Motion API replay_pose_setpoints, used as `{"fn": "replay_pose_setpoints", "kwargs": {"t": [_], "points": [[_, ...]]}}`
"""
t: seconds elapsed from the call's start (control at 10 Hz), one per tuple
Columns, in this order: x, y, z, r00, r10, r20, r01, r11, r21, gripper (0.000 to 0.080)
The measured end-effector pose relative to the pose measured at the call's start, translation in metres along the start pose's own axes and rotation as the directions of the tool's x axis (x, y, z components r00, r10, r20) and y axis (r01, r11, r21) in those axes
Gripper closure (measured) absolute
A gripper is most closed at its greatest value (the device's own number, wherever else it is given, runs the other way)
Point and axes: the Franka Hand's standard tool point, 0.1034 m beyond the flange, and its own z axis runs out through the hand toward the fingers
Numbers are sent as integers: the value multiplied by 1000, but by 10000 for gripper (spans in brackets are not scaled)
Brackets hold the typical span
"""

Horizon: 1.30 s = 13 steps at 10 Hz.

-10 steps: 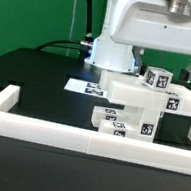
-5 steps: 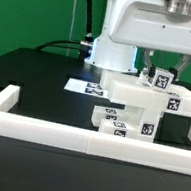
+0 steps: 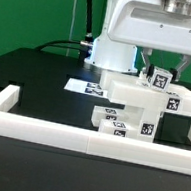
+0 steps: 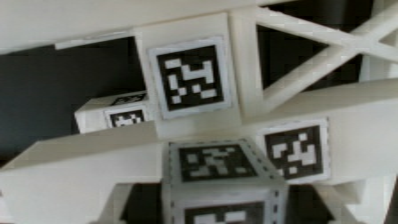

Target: Assemble chair

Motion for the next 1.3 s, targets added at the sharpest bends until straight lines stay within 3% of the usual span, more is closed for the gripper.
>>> {"fn": "replay_pose_setpoints", "kwargs": {"t": [0.5,0.8,1.1,1.2,1.3], "points": [[0,11,0,914,406,0,-406,914,0,512],[2,14,0,753,659,0,-658,752,12,512],[2,13,0,642,767,0,-767,642,15,512],[2,13,0,642,767,0,-767,642,15,411],[2,13,0,654,757,-1,-757,654,14,411]]}}
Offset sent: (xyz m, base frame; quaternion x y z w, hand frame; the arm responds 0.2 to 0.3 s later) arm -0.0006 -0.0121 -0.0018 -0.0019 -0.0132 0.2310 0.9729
